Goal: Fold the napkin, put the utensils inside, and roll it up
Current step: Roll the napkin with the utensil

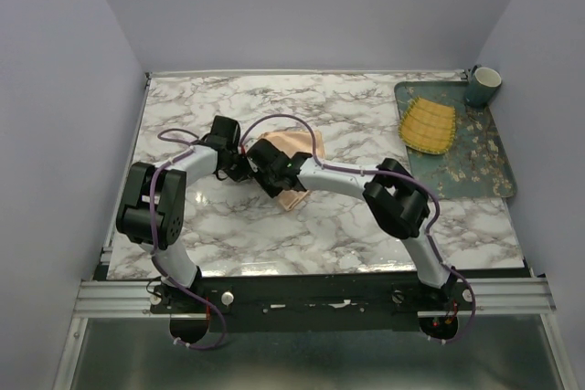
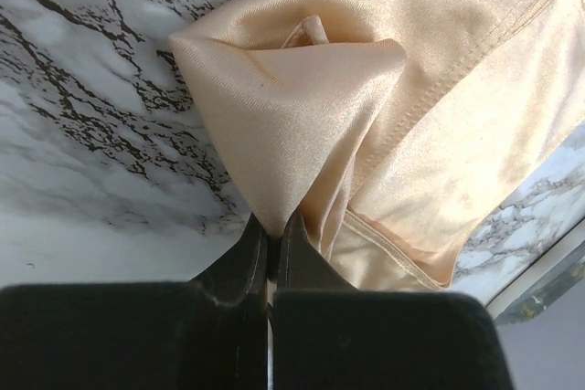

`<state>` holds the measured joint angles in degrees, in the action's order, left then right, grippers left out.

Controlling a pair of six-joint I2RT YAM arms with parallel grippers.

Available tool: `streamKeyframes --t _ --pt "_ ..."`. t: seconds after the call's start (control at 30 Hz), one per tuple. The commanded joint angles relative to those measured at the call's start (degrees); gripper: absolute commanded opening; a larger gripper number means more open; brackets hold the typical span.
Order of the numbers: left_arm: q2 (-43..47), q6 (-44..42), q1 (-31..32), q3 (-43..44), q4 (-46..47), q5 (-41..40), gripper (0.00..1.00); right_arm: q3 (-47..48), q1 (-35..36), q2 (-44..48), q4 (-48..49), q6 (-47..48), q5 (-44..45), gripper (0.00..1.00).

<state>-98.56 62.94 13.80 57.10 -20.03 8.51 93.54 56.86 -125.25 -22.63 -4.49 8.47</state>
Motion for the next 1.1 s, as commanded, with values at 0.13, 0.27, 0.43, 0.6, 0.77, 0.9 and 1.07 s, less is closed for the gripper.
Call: streamKeyframes --t 0.13,0.27,0.43,0.6,0.77,0.9,1.07 --pt "4.3 -13.7 -1.2 -2.2 7.4 -0.9 0.41 -3.9 -4.8 -2.3 -0.1 -3.9 -24.9 0.0" --pt "6.4 -17.3 -1.6 -1.9 8.3 -0.3 0.52 -3.8 -7.9 -3.7 1.2 -6.4 -34.6 0.0" --pt "10.8 -20.7 -1.7 -2.6 6.9 -0.7 0.68 -3.1 -11.9 -6.0 1.5 -8.2 -44.3 0.0" --pt "15.3 -20.3 -1.8 -6.3 5.3 -0.3 0.68 -0.6 -15.8 -9.6 1.5 -12.9 -54.3 0.0" --pt "17.4 -16.1 -1.8 -11.2 8.2 3.2 0.65 0.2 -17.8 -12.3 2.1 -18.3 -61.6 0.0" --pt "16.4 -13.8 -1.7 -13.3 10.0 3.4 0.65 -1.3 -19.0 -12.7 5.5 -21.3 -64.2 0.0" --pt "13.7 -8.5 -1.7 -14.4 14.4 4.1 0.66 -4.2 -19.5 -12.4 10.0 -25.1 -65.6 0.0"
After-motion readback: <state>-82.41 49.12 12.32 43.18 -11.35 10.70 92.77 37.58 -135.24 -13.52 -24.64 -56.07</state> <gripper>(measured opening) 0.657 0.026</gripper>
